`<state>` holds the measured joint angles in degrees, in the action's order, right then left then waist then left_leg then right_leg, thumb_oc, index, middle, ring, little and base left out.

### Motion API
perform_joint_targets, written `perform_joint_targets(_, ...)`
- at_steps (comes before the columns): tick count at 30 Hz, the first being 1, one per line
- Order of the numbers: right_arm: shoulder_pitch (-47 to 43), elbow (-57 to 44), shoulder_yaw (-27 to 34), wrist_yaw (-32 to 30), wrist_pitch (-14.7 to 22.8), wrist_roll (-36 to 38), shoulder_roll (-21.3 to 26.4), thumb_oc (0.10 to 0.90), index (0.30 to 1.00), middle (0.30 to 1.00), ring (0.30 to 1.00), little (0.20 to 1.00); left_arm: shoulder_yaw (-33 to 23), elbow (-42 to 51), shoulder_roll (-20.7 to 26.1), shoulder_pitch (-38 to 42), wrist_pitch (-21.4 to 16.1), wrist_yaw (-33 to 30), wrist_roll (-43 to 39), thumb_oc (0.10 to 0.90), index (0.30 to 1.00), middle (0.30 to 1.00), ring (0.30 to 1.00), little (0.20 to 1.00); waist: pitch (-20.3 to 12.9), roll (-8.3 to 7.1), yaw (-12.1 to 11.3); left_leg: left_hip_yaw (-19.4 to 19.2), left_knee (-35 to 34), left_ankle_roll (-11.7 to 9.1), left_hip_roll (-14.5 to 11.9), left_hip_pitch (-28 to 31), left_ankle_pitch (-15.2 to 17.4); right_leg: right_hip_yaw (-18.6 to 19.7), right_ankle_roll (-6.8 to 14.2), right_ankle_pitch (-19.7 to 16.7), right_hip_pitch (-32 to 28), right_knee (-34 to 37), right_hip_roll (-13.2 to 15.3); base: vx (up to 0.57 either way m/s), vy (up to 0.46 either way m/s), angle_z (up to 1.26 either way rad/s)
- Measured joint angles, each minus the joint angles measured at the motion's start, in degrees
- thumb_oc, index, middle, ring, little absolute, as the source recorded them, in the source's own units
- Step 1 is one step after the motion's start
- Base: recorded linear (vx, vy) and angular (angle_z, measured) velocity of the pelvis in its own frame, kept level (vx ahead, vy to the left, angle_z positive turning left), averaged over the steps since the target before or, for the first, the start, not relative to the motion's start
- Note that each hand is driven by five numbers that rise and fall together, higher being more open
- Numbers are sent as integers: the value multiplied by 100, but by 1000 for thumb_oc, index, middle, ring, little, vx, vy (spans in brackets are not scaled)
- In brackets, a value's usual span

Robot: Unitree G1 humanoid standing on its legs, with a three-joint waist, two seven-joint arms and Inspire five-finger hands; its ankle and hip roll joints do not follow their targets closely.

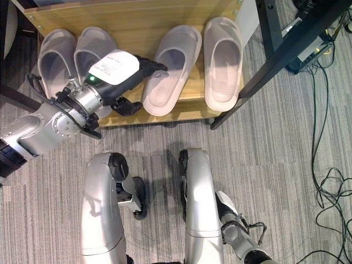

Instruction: Arrange the slippers neatly on the shoe rack.

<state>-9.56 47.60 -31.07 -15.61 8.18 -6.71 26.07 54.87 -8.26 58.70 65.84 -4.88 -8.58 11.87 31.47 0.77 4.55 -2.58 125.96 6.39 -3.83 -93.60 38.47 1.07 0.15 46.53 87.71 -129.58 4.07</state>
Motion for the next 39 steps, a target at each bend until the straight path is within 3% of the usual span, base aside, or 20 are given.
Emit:
perform_joint_targets(11,-11,67,-182,-54,-99,-5,-58,800,900,900,900,900,-115,-46,-875,-21,6,-10,-493,800,900,900,900,900,3,-11,18,0,31,22,-1,11,3,0,26,-9,-28,-4,-1,0,0,0)
perform_joint_targets(18,-18,206,-193,-119,-102,-13,-104,800,900,900,900,900,-370,-776,-1684,-75,122,-494,-470,800,900,900,900,900,3,-33,3,-10,41,43,2,65,-4,14,38,-13,-96,-5,-2,0,0,0)
perform_joint_targets(25,-34,228,-196,-166,-96,-13,-103,800,900,900,900,900,-590,-1333,-2141,-75,234,-930,-421,800,900,900,900,900,4,-36,46,-7,50,50,0,67,-2,13,41,-14,-102,-7,-5,0,0,0)
perform_joint_targets(31,-79,226,-194,-230,-94,-19,-104,800,900,900,900,900,-1162,-889,-2079,-588,227,-947,-672,800,900,900,900,900,5,-39,82,-5,57,41,-1,60,3,15,42,-13,-82,-23,-11,0,0,0)
perform_joint_targets(39,-50,248,-194,-248,-130,-225,-127,800,900,900,900,900,-1606,999,-909,-1549,-183,-626,-2882,800,900,900,900,900,6,-41,-9,-5,104,20,3,26,9,22,25,7,-34,-89,-6,0,0,0)
